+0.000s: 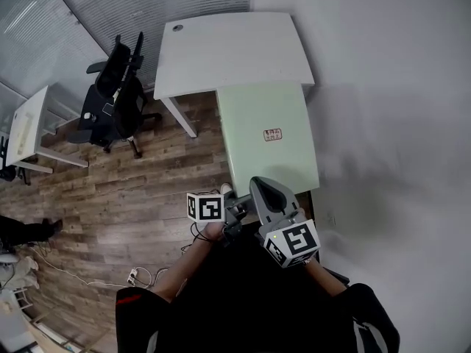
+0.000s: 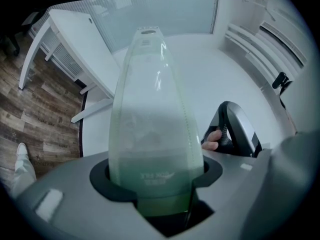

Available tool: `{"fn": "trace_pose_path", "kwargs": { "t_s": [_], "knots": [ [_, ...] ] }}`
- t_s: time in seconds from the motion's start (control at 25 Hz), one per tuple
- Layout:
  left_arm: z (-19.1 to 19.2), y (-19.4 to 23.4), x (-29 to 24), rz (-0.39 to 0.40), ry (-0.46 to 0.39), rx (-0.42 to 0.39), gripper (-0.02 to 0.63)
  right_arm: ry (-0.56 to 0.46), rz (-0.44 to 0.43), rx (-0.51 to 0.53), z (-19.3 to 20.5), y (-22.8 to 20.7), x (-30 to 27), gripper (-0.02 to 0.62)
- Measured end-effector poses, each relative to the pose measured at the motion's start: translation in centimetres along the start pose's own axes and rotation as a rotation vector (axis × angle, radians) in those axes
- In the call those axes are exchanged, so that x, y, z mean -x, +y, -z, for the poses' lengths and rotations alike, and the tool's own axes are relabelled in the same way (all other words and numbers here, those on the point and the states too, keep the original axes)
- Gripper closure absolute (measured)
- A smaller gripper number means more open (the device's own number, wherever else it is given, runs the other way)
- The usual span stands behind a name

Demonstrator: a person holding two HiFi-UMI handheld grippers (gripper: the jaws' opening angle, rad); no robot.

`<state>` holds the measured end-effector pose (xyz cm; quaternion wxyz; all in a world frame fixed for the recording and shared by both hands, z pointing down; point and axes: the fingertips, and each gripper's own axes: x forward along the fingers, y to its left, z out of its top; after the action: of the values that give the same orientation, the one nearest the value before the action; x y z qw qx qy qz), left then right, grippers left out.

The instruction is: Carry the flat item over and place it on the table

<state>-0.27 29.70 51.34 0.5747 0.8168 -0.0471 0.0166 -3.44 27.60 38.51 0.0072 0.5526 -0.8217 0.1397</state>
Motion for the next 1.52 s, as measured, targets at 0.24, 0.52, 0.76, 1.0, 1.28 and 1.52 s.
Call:
{"fn": "trace_pose_path", "kwargs": {
  "t_s": [0.24, 0.52, 0.76, 1.0, 1.28, 1.52],
  "knots": [
    [-3.5, 0.2, -0.9, 0.036, 0.026, 0.022, 0.322, 0.002, 0.032, -0.001, -1.1, -1.4, -3.0, 0.594],
    [-7.9, 1.6, -1.0, 0.042, 0.050, 0.001, 0.322, 0.000, 0.060, 0.000, -2.1, -2.8, -7.2, 0.594],
    [-12.3, 2.9, 0.4, 0.020, 0.029, -0.024, 0.322, -0.010, 0.042, 0.018, -3.4, -2.4, -11.3, 0.594],
    [-16.3, 4.4, 1.4, 0.020, 0.011, -0.040, 0.322, -0.012, 0.014, 0.055, -4.5, -2.2, -15.5, 0.594],
    [-18.3, 5.4, 1.7, 0.005, 0.038, -0.062, 0.322, -0.022, 0.006, 0.037, -4.6, -2.5, -18.2, 0.594],
    [-20.1, 6.2, 1.5, 0.018, 0.043, -0.030, 0.322, -0.011, 0.019, 0.035, -4.7, -3.2, -20.1, 0.594]
  ]
}}
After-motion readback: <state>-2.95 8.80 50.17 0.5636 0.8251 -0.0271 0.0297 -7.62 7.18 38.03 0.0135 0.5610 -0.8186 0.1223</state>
